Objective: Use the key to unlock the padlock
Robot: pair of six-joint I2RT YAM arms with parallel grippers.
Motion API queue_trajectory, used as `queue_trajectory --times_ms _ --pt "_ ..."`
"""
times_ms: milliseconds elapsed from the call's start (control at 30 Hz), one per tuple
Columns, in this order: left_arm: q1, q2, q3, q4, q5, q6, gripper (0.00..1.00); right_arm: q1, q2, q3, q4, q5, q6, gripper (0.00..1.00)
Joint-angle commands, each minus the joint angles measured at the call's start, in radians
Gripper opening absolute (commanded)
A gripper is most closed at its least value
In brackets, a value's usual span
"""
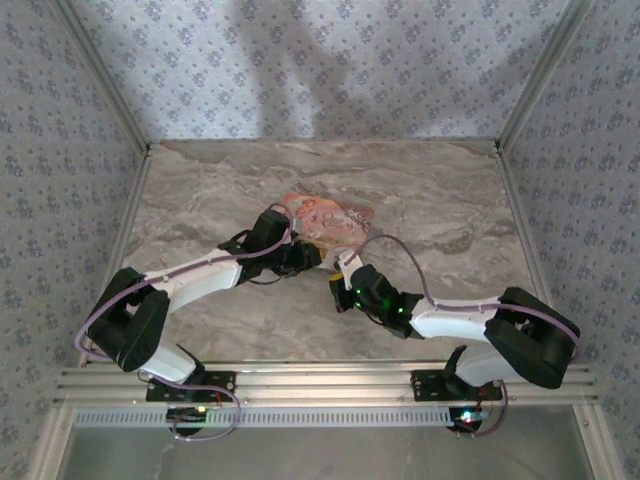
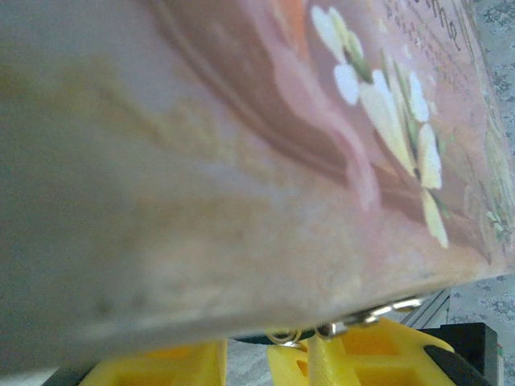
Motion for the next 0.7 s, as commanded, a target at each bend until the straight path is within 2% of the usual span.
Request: queue_trajectory --times_ms 0,667 --pt "-0.014 -0.009 0.043 0.033 0.045 -0.027 0.28 0.006 0.017 0.004 0.051 0.043 0.018 0.00" --pt "-0.020 -0.004 0.049 0.027 0.048 -0.027 0.28 -0.004 0.030 -0.013 0.124 0.049 0.029 0.00"
